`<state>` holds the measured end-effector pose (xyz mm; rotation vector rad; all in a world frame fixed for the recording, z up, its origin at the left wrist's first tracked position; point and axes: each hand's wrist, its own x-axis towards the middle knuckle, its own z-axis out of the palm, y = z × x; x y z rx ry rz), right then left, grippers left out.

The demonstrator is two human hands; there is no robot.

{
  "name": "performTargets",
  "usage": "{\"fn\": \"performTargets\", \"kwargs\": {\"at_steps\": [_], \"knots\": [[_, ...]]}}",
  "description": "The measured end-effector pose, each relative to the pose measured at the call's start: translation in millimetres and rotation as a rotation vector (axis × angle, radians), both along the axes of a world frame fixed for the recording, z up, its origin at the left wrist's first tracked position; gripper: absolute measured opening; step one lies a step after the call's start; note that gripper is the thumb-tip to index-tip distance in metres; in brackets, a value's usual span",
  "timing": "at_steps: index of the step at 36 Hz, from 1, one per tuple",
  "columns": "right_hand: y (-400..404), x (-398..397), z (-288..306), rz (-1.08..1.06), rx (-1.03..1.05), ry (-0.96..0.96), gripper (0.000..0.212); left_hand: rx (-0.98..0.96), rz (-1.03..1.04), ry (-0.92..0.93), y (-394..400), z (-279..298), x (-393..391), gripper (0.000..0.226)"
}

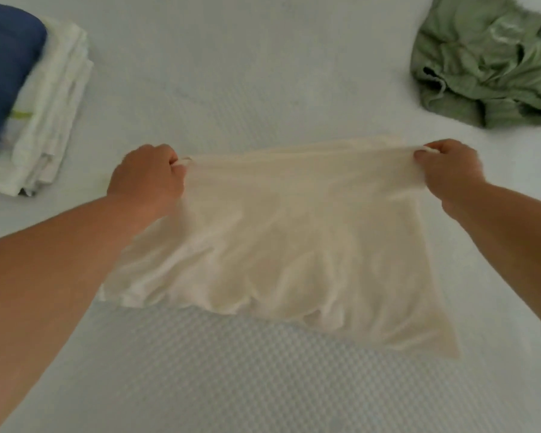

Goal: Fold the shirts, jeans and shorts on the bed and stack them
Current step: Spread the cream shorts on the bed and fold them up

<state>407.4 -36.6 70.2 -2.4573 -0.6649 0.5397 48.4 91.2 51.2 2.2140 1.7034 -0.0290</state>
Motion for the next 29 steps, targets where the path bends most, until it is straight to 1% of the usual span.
{"fn": "performTargets", "kwargs": {"at_steps": [3, 5, 8, 11, 14, 15, 17, 19, 21, 23, 26, 27, 29], "knots": [[12.3, 2.4, -19.9, 0.135, -0.162, -0.067, 0.007, 0.049, -0.009, 0.031, -5.7, -18.5, 0.8, 0.021], [12.7, 1.5, -31.5, 0.259, -0.214, -0.138, 0.005, 0.092, -0.01, 0.035, -9.1, -27.3, -1.2, 0.02], [5.2, -0.4, -43.2, 0.443, -0.267, -0.252, 0.012, 0.11, -0.058, 0.028, -9.2, -35.9, -5.9, 0.024], [-7.5, -0.6, -44.3, 0.488, -0.266, -0.303, 0.015, 0.086, -0.066, 0.01, -8.7, -33.7, -9.1, 0.022], [-15.1, 3.5, -44.5, 0.681, -0.287, -0.455, 0.016, 0.096, -0.081, 0.007, -14.9, -28.4, -11.7, 0.018], [-12.5, 4.7, -43.6, 0.747, -0.309, -0.475, 0.016, 0.098, -0.085, 0.008, -18.0, -27.1, -12.2, 0.018], [-1.4, 6.7, -40.7, 0.832, -0.381, -0.453, 0.017, 0.104, -0.091, 0.009, -23.6, -25.0, -12.2, 0.017], [9.9, 8.8, -37.8, 0.863, -0.45, -0.418, 0.02, 0.123, -0.103, 0.004, -25.3, -23.0, -9.1, 0.022], [12.2, 8.5, -36.1, 0.865, -0.444, -0.455, 0.02, 0.113, -0.113, 0.0, -24.9, -20.5, -1.5, 0.038], [3.3, 4.5, -35.1, 0.848, -0.364, -0.528, 0.018, 0.076, -0.119, -0.023, -25.5, -15.8, 12.4, 0.054], [-21.6, -3.0, -38.9, 0.8, -0.227, -0.542, 0.016, 0.028, -0.177, -0.124, -28.3, -7.2, 44.6, 0.066], [-29.4, -4.3, -40.7, 0.78, -0.204, -0.522, 0.017, 0.013, -0.199, -0.165, -28.9, -5.3, 57.6, 0.065], [-42.6, -6.6, -44.3, 0.744, -0.182, -0.458, 0.018, -0.029, -0.242, -0.224, -30.8, -4.0, 85.1, 0.054]]}}
